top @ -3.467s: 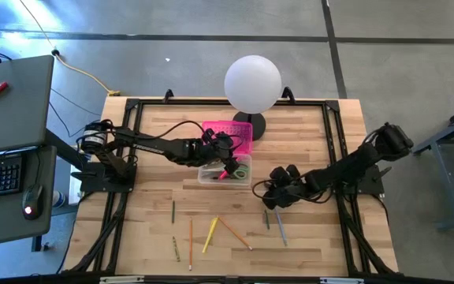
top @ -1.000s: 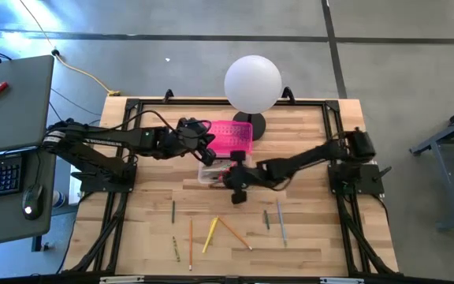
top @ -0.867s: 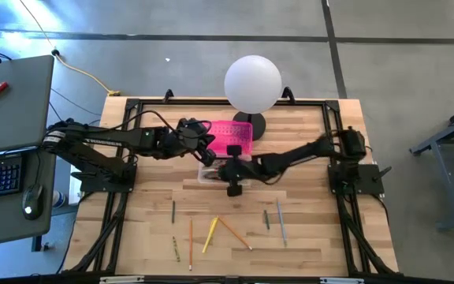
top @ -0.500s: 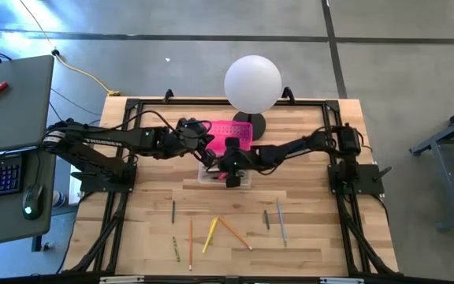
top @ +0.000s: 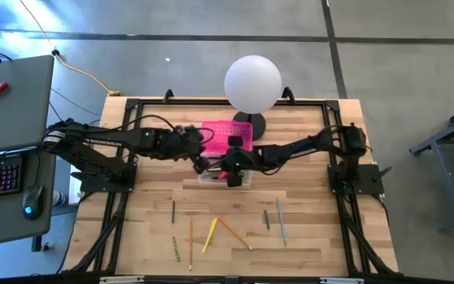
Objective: Pick & place school supplies into a supply box
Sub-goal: Put the left dark green crayon into the pink supply box
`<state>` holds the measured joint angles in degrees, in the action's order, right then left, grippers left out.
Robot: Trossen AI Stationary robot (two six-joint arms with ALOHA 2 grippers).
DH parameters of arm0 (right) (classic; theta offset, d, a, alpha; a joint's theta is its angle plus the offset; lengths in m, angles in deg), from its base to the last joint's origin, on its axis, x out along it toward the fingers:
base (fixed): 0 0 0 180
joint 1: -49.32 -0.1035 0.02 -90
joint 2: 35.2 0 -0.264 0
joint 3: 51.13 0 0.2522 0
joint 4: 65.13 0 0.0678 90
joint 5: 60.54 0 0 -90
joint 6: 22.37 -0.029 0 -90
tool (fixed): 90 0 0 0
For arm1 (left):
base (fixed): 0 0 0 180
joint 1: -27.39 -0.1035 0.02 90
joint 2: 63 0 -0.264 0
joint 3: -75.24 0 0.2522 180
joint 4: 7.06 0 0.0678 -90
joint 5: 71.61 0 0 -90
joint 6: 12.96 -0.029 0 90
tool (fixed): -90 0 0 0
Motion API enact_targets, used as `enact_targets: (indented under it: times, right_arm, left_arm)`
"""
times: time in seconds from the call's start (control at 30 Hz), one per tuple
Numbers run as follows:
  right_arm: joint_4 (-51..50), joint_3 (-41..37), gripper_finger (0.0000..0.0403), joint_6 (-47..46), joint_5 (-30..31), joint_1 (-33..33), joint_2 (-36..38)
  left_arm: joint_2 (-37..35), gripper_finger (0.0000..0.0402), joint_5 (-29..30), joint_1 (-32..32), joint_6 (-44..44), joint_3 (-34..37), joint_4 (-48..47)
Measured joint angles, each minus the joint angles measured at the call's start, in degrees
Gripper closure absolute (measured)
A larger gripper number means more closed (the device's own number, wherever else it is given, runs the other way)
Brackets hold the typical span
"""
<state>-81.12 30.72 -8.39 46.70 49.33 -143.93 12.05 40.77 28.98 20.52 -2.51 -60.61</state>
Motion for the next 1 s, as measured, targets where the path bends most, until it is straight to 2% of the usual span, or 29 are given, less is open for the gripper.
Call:
enact_targets:
  times: [0.13, 0.3, 0.47, 0.63, 0.73, 0.83, 1.0]
  right_arm:
    - [-7.7, 0.0, 0.032, 0.7, 2.4, -2.4, 4.3]
    - [-14.9, 0.0, 0.032, 0.4, 5.6, -4.2, 9.4]
    - [-17.1, 0.0, 0.032, -2.4, 4.7, -4.3, 11.6]
    - [-17.7, 0.0, 0.032, -3.0, 4.4, -4.2, 11.7]
    - [-18.7, 0.0, 0.032, -3.6, 3.7, -4.2, 11.7]
    - [-19.6, 0.0, 0.032, -3.6, 3.6, -4.2, 11.7]
    - [-21.0, 0.0, 0.032, -5.9, 4.0, -4.2, 11.7]
  left_arm:
    - [0.3, 0.0382, -1.7, 4.5, 10.7, 0.0, -9.8]
    - [0.4, 0.0367, -0.4, 17.0, 27.4, 0.1, -12.7]
    - [3.2, 0.0353, 5.5, 30.9, 47.1, 0.0, -12.8]
    - [8.4, 0.0365, 12.2, 41.9, 62.3, 0.0, -13.6]
    - [11.9, 0.0378, 14.0, 46.0, 70.8, 0.0, -15.9]
    - [15.0, 0.0385, 13.4, 48.7, 79.8, 0.0, -21.4]
    - [17.7, 0.0369, 11.0, 50.7, 92.2, 0.1, -30.4]
